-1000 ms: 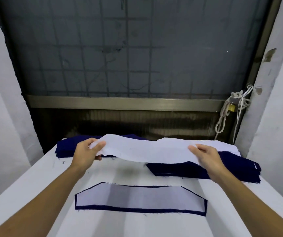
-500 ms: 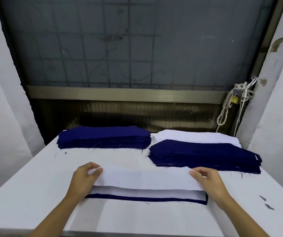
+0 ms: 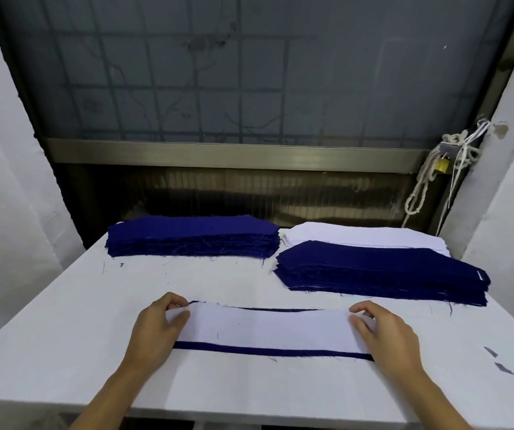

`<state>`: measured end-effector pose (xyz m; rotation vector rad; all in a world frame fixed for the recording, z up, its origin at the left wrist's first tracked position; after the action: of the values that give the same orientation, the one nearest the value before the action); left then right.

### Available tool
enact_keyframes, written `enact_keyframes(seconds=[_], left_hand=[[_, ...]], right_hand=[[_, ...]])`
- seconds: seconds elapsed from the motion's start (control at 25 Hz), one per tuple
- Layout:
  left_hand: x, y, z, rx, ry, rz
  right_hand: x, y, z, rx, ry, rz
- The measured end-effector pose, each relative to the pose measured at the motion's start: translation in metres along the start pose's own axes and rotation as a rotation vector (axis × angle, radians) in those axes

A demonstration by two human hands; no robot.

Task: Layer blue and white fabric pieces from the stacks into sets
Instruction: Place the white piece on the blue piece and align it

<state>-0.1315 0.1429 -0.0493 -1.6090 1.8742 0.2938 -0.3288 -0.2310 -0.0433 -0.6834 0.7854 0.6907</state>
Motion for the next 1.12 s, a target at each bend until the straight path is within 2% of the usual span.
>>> enact_keyframes(seconds=[0.52, 0.96, 1.12], left_hand=[[0.002, -0.003, 0.003, -0.024, 0.002, -0.042], [0.002, -0.003, 0.002, -0.065, 0.024, -0.072], [-0.004, -0.014, -0.009, 0.002, -0.139, 0.055]], right_hand=[[0.005, -0.001, -0.001, -0.151, 0.092, -0.034], [0.004, 0.001, 0.005, -0.140, 0.108, -0.031], [-0.001, -0.010, 0.016, -0.136, 0.238, -0.006]])
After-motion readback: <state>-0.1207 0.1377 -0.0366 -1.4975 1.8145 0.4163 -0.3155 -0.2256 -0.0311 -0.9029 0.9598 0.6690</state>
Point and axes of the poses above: each hand's wrist, its own y-axis away from the middle knuckle, its own x-axis out of the palm, z = x × y, the point moved 1 cm from there along -y, towards the middle knuckle, and after that the axes turned 1 degree about -x, right-handed, at the moved point
